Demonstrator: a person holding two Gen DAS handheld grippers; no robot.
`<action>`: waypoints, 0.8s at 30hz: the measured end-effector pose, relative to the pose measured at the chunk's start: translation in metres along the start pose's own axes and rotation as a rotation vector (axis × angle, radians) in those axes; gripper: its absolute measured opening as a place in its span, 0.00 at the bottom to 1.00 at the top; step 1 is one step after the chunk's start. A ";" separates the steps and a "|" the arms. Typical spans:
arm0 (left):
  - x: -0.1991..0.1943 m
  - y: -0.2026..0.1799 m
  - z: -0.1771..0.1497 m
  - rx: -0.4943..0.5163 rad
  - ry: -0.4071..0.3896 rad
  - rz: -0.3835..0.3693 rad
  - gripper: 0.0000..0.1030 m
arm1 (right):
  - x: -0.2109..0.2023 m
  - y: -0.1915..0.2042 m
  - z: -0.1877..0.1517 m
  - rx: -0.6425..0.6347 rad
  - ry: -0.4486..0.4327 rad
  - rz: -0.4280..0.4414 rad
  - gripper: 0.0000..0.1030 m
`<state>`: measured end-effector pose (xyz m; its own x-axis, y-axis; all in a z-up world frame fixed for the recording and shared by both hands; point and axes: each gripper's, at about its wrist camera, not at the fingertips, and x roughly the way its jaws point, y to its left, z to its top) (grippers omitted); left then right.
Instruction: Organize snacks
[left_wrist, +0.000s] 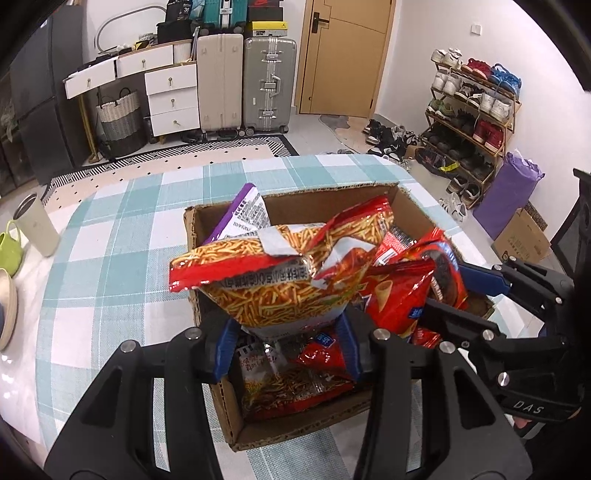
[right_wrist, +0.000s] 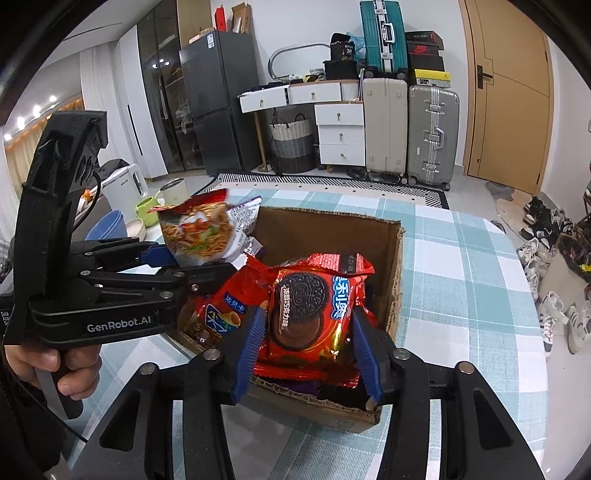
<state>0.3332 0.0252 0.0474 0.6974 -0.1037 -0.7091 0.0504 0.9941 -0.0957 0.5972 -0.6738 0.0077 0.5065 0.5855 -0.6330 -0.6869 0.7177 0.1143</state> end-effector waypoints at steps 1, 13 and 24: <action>-0.002 0.000 0.000 0.001 -0.006 0.007 0.50 | -0.001 -0.001 0.000 0.005 -0.005 0.001 0.57; -0.057 0.019 -0.016 -0.053 -0.125 -0.005 0.93 | -0.038 -0.002 -0.005 0.056 -0.130 0.048 0.99; -0.107 0.029 -0.063 -0.096 -0.212 -0.018 0.99 | -0.068 0.008 -0.039 0.054 -0.191 0.040 0.99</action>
<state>0.2152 0.0637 0.0767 0.8320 -0.1025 -0.5452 0.0032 0.9836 -0.1802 0.5368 -0.7221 0.0214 0.5727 0.6708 -0.4712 -0.6817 0.7090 0.1808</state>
